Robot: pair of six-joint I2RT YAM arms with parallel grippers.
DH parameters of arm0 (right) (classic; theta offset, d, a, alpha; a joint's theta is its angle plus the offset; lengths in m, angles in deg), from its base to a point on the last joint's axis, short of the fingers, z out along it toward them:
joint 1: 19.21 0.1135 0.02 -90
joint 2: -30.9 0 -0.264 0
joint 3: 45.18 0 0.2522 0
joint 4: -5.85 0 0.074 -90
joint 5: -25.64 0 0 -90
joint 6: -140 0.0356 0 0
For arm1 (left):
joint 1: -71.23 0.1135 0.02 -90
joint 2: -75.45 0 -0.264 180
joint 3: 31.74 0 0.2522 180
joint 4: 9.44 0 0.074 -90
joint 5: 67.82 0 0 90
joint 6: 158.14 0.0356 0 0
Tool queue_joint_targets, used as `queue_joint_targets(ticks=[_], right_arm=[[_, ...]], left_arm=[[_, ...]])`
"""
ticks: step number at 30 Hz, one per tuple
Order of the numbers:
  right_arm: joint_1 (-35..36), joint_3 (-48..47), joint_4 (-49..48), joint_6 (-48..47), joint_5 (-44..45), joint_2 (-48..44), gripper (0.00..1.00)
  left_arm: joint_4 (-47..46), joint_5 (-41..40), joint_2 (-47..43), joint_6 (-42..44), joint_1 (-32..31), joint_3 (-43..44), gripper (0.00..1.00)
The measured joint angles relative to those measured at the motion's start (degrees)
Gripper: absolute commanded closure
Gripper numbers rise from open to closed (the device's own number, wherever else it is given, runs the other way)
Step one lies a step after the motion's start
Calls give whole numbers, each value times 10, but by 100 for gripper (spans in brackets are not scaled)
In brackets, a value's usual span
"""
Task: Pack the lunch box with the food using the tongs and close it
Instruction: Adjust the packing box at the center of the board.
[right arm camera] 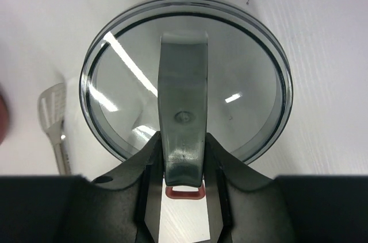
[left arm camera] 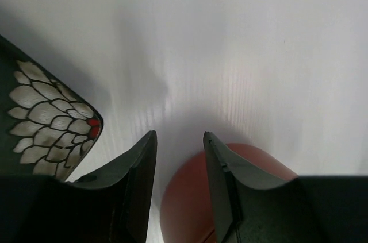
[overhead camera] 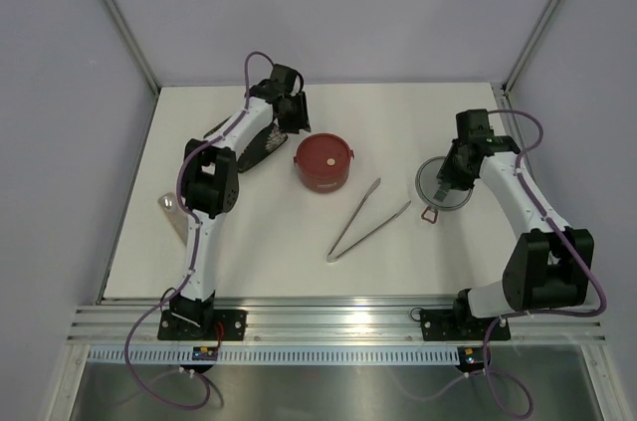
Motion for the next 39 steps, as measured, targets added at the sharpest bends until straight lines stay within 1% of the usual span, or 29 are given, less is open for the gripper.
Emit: queue_joint_targets(ticks=[3, 6, 11, 15, 18, 21, 30, 35, 39], right_arm=[[10, -20, 12, 2, -4, -30, 100], [23, -31, 21, 9, -10, -47, 100], [55, -38, 40, 31, -14, -51, 100], [92, -52, 50, 55, -14, -51, 100], [132, -76, 55, 80, -11, -47, 100], [167, -111, 57, 103, -10, -26, 100], [261, -241, 70, 154, 7, 99, 100], [289, -326, 90, 166, 17, 167, 100], [297, -382, 110, 173, 19, 213, 100]], left_arm=[[-31, 20, -9, -11, -2, -43, 61], [-58, 22, -40, -26, -6, -128, 62], [-86, 12, -130, -58, -17, -285, 62], [-102, 2, -213, -79, -37, -374, 62], [-119, 0, -269, -90, -49, -422, 62], [-133, 1, -294, -97, -55, -442, 62], [-153, 4, -292, -104, -72, -459, 63], [-161, 10, -298, -104, -82, -488, 62], [-153, 4, -326, -103, -81, -505, 61]])
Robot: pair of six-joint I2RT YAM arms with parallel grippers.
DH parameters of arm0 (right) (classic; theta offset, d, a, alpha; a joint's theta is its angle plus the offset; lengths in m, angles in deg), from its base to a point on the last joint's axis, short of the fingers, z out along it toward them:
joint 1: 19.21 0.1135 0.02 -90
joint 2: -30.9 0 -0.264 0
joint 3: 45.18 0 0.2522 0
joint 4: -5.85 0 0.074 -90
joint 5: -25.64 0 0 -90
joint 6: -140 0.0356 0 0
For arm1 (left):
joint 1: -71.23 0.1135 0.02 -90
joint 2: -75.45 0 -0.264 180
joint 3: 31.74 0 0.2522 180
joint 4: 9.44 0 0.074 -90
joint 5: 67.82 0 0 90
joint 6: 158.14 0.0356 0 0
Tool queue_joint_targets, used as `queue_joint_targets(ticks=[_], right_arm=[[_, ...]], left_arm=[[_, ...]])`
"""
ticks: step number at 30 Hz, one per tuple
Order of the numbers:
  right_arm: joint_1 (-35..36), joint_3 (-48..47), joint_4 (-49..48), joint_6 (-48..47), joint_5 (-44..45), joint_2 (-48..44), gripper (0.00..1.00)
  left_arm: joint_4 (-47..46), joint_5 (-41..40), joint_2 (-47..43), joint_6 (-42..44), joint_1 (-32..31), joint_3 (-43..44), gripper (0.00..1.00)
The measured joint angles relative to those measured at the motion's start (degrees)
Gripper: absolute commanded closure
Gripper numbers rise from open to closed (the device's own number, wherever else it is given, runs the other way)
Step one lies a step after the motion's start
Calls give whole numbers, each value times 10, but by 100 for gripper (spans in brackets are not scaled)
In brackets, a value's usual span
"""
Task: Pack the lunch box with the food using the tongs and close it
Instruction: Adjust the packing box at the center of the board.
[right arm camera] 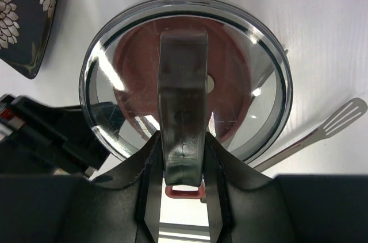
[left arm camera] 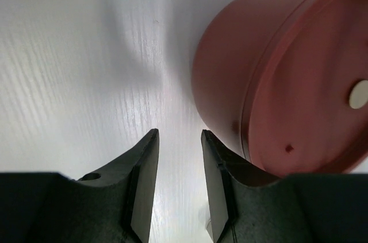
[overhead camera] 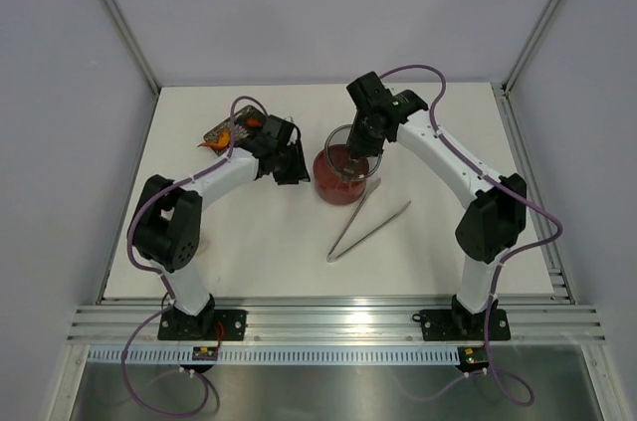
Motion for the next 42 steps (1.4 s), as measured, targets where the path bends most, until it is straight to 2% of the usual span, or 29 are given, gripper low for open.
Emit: queue_joint_targets(ticks=[7, 11, 19, 27, 34, 42], right_arm=[[1, -42, 28, 14, 3, 47, 100], [1, -59, 40, 21, 3, 58, 100], [1, -66, 48, 23, 3, 62, 100], [1, -73, 73, 33, 5, 65, 100], [6, -145, 128, 66, 23, 102, 100], [14, -193, 181, 123, 26, 144, 100]], left_arm=[[-2, -12, -18, -12, 59, 13, 62], [14, -8, 66, -13, 90, 112, 61], [12, 46, 186, -19, 78, 232, 62], [-25, 88, 196, -31, 44, 196, 63], [-55, 114, 158, -44, 30, 111, 64], [-54, 94, 108, -46, 29, 75, 64]])
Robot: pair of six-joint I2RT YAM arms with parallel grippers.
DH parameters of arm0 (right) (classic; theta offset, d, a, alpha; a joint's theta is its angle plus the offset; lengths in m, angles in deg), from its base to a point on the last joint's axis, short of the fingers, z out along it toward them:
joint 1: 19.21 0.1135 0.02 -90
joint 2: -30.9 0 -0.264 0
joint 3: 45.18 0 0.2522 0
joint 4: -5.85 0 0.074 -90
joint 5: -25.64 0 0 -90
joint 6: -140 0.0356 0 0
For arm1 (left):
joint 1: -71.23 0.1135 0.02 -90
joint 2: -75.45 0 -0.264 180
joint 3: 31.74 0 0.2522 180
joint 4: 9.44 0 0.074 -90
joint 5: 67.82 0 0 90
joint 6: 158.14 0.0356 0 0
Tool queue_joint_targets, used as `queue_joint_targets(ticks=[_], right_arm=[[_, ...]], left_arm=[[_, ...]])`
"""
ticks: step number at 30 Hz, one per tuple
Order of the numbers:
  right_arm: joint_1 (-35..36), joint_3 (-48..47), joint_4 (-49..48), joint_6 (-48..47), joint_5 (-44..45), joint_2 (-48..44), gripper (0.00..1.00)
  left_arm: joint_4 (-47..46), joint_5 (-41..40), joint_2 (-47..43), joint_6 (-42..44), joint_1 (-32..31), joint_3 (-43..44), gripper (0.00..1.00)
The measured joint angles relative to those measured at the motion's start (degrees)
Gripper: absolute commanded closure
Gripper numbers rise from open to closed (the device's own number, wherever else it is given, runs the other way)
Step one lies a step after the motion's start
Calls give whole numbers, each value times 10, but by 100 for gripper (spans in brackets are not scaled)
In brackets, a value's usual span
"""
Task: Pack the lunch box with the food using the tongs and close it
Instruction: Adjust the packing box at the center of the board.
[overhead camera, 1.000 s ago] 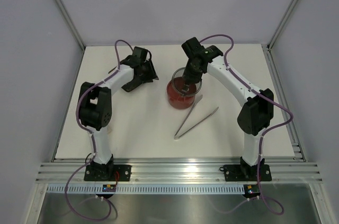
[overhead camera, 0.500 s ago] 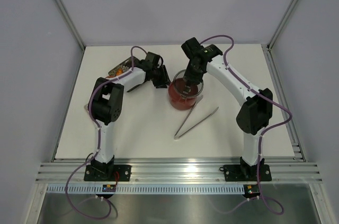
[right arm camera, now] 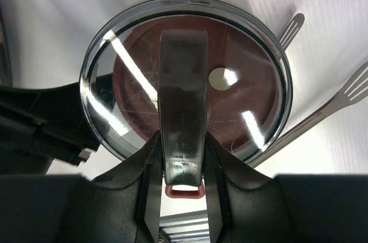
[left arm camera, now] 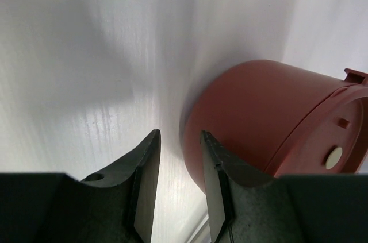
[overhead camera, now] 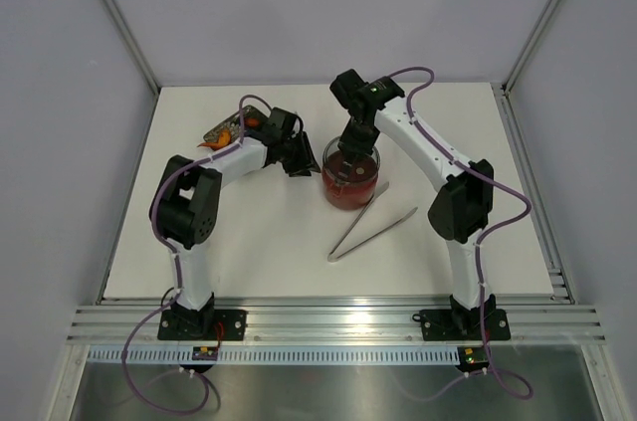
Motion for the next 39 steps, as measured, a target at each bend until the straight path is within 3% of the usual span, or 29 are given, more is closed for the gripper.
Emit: queue_joint_targets(ticks=[14, 39], right_arm=[[0, 0, 16, -18, 5, 38, 100], [18, 1, 16, -32, 6, 43, 100]], left_arm=[[53, -82, -80, 24, 2, 0, 63], [58, -86, -80, 28, 4, 0, 63]])
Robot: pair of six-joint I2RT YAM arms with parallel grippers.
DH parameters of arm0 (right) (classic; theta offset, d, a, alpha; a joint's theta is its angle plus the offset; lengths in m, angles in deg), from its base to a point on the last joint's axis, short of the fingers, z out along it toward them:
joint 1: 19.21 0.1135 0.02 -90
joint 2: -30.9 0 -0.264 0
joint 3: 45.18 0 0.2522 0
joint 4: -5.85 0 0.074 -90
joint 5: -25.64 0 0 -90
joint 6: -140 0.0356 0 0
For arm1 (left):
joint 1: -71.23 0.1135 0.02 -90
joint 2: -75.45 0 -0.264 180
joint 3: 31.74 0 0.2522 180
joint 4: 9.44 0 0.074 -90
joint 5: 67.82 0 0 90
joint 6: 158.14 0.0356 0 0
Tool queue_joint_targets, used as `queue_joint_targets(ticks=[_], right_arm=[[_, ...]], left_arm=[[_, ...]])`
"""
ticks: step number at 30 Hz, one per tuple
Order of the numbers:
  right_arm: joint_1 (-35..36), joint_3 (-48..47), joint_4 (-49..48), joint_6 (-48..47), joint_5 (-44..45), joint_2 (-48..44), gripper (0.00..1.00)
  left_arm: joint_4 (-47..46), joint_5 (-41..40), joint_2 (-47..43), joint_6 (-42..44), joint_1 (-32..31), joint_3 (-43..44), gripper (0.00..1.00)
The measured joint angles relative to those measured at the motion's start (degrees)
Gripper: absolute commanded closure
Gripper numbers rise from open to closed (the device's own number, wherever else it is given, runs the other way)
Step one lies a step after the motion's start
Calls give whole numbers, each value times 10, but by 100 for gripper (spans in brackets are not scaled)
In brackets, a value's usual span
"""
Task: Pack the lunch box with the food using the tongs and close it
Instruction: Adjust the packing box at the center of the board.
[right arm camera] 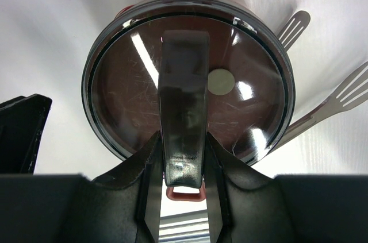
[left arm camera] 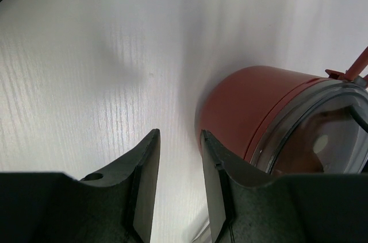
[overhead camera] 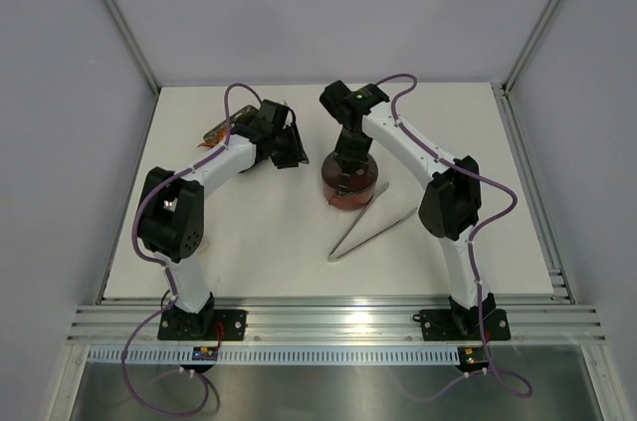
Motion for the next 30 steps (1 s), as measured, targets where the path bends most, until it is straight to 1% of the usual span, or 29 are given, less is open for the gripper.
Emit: queue_joint_targets(ticks=[13, 21, 24, 30], right_arm=[[4, 20, -15, 11, 1, -7, 100], [4, 54, -42, 16, 1, -23, 100], [4, 66, -54, 18, 0, -27, 100], [4, 72, -59, 24, 1, -30, 100]], left_arm=[[-1, 0, 1, 0, 3, -1, 63], [-2, 0, -1, 1, 4, -20, 64], [-3, 0, -27, 2, 4, -45, 65], [-15, 3, -136, 0, 0, -121, 63]])
